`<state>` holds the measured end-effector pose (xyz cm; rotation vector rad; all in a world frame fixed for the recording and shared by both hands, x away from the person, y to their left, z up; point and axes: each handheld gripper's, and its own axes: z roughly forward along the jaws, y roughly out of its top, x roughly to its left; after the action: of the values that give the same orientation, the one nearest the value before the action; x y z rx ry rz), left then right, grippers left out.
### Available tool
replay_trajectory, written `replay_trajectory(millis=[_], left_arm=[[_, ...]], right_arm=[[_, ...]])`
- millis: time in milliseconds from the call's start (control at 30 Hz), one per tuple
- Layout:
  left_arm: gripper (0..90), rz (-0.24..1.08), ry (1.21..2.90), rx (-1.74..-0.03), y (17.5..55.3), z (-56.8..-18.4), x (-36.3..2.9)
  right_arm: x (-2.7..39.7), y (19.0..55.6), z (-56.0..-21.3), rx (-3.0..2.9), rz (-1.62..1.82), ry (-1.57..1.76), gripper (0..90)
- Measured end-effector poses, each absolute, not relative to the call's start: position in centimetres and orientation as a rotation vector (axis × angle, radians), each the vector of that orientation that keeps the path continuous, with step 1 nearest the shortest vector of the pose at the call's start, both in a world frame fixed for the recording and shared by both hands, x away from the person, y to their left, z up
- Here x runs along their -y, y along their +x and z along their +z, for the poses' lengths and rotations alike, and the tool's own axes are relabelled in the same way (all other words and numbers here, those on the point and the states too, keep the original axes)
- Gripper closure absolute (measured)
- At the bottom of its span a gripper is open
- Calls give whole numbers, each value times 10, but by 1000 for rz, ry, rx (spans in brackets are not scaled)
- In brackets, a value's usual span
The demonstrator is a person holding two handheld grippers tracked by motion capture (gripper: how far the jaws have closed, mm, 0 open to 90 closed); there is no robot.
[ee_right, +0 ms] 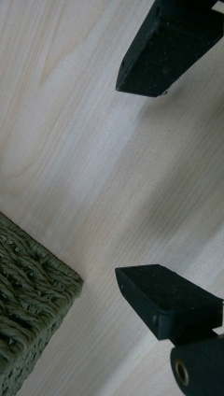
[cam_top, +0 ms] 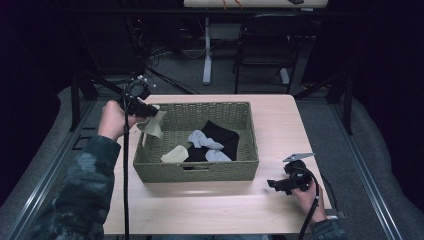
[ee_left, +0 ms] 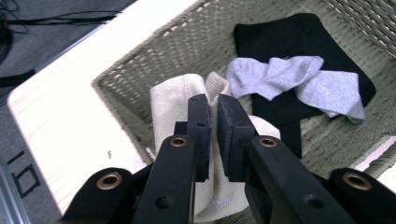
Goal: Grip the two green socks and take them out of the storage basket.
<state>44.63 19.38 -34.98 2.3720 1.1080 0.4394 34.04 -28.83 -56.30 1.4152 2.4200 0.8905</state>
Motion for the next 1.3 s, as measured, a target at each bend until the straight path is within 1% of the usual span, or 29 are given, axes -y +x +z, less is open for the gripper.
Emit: replay_trajectory(millis=[333, 633, 867, 1067, 1300], left_arm=[[840, 480, 2314, -1156, 441, -337, -219], [839, 498, 2255, -1209, 433, -337, -249], [839, 518, 2216, -1269, 425, -342, -272], [839, 518, 2177, -1334, 420, -354, -294], [839, 513, 2161, -1380, 419, -367, -307]], right_arm=[[291, 337, -563, -2416, 866, 1420, 88], [293, 336, -563, -2415, 866, 1431, 88], [291, 335, -564, -2416, 862, 1428, 89], [291, 334, -565, -2420, 853, 1423, 89], [292, 335, -564, -2420, 848, 1428, 90]])
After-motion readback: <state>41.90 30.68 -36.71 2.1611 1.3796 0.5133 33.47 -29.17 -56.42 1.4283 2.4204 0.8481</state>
